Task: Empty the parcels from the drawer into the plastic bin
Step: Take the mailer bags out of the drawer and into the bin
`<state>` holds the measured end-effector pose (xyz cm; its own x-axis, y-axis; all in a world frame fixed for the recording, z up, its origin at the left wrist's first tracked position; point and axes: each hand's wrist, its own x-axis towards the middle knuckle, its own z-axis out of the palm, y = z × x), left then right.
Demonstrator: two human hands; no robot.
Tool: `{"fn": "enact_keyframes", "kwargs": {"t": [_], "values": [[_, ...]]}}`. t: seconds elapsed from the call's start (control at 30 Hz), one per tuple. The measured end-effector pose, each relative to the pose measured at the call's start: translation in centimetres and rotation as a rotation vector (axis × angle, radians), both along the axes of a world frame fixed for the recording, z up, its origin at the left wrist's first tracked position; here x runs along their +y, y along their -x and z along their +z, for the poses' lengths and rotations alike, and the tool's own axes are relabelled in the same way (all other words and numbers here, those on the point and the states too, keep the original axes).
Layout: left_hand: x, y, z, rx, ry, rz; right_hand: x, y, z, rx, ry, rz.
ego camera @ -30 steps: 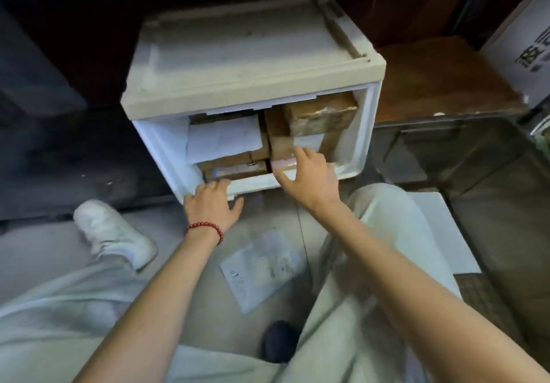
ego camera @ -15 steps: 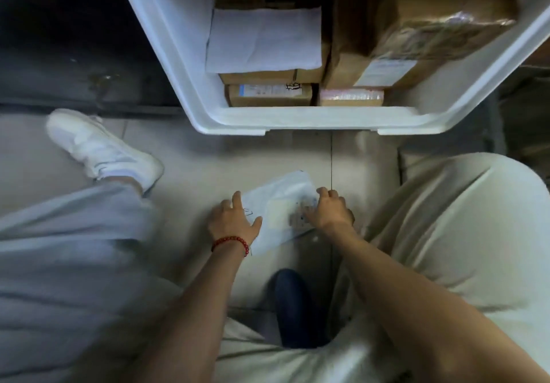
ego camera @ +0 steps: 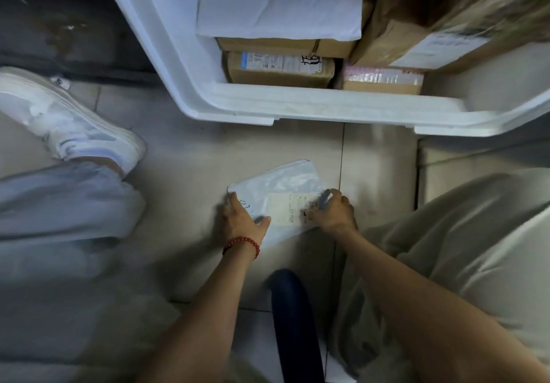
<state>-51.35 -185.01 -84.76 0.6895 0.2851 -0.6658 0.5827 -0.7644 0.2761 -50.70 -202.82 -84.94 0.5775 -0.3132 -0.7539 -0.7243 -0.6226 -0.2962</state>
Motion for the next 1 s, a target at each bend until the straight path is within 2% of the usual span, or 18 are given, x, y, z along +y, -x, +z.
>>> {"fn": "enact_keyframes", "kwargs": {"t": [0.1, 0.37, 0.5, 0.67, 0.8, 0.93, 1.0], "values": [[-0.3, -0.3, -0.2, 0.029, 0.05, 0.089, -0.2, -0.1, -0.6, 0.013, 0.011, 0.004], [0.4, -0.3, -2.8, -0.031, 0.037, 0.191, -0.5, -0.8, -2.0, 0.03, 0.057, -0.075], [1.5, -0.8, -2.8, -0.146, 0.181, 0.338, -0.8, -1.0, -1.6, -0.053, 0.004, -0.277], [1.6, -1.7, -0.5, -0.273, 0.248, 0.35, -0.2, -1.5, 1.1, -0.147, -0.036, -0.269], [1.9, -2.3, 2.6, -0.35, 0.242, 0.257, 0.1, -1.4, 3.8, -0.179, -0.021, -0.17], [4.2, -3.3, 7.3, -0.281, 0.173, 0.022, 0.6, -1.6, 7.7, -0.178, -0.015, 0.026], [5.6, -4.0, 10.3, -0.28, 0.127, -0.042, 0.9, -2.2, 10.3, -0.254, -0.056, 0.088]]}}
